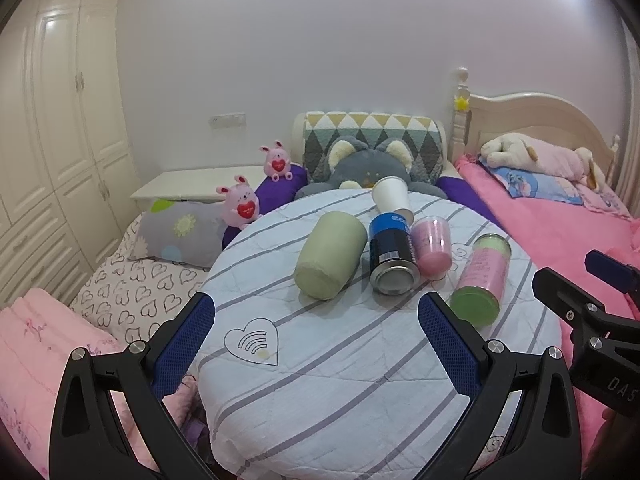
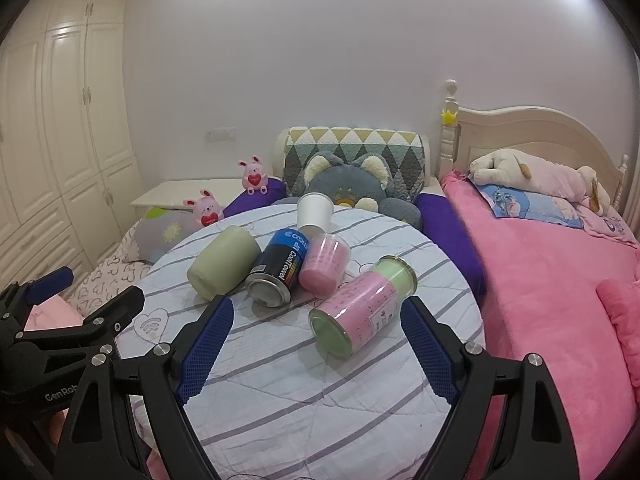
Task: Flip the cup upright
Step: 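Lower the open right gripper around the blue-and-black can's body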
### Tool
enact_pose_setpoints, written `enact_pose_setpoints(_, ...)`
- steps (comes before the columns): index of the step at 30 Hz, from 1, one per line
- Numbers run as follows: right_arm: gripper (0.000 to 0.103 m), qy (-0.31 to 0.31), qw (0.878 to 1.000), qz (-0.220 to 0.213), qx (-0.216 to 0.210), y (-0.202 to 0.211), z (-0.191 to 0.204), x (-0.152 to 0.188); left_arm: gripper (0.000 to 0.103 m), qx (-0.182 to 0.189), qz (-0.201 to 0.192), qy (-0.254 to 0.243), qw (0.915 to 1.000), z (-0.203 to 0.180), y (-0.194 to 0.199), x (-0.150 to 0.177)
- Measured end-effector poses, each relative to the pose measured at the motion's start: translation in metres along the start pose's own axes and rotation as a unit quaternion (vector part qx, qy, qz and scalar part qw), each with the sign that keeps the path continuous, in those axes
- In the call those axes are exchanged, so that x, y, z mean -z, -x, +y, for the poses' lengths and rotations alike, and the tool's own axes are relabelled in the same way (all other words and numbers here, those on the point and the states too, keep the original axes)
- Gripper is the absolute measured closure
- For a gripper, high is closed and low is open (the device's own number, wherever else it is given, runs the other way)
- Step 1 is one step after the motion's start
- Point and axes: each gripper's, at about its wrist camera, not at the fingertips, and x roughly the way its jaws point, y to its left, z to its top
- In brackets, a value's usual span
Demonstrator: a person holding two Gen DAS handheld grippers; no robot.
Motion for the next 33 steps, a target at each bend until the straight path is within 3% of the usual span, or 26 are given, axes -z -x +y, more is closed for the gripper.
enact_pose_setpoints(17,0.016,0.01,0.999,0.041,-0.015,-0.056,0.033,-0.007,0.0,-0.014,0.033,0.021,0.9991,0.033,-0.056,-0.006)
enact_pose_setpoints(23,0.016,-0.005,0.999,0.047,-0.012,-0.078,0.039,-0.012,0.0,-0.025,0.036,0.022,0.9988,0.042,-0.076,-0.01)
enact_pose_setpoints(29,0.016,-0.026,0.998,0.057,0.001,-0.104,0.044,-0.014,0.0,-0.058,0.035,0.015,0.9976,0.052,-0.096,-0.011)
enact_pose_setpoints(33,0.016,-0.037,0.997,0.071,0.005,-0.122,0.047,-0.015,0.0,-0.058,0.037,0.025,0.9973,0.061,-0.106,-0.012)
